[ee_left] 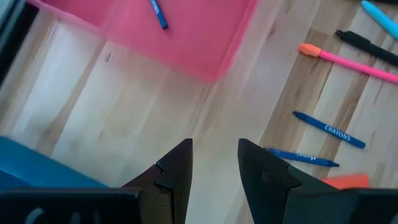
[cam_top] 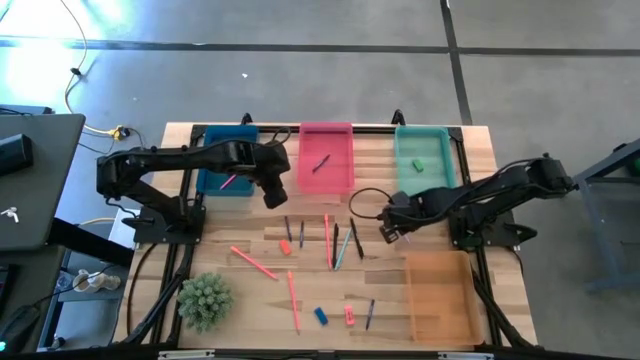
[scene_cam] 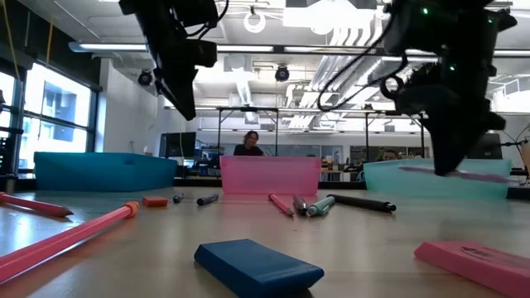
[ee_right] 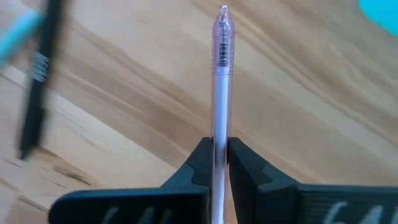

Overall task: Sort crayons/erasers/pens/pencils in bins
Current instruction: Put the pink pen into the orange bin

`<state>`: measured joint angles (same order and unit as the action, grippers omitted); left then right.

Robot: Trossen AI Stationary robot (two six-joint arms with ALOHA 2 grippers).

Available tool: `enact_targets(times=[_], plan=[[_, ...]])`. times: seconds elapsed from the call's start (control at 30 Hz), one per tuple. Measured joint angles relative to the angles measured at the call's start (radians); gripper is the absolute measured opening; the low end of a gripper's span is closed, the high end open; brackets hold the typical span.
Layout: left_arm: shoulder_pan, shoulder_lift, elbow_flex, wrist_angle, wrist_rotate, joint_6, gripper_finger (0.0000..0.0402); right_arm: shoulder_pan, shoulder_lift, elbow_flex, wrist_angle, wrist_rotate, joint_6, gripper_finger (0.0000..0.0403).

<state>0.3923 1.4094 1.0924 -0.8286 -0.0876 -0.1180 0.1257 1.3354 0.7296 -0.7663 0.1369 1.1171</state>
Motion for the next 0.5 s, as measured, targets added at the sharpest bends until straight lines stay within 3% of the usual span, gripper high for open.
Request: enact_targets(times=[0.5], plan=[[0.000, -0.118, 0.000, -0.013, -0.002, 0.051, 0.0115, 0.074, -0.002, 0.248, -0.081, 0.019, -0.080, 0.0009]])
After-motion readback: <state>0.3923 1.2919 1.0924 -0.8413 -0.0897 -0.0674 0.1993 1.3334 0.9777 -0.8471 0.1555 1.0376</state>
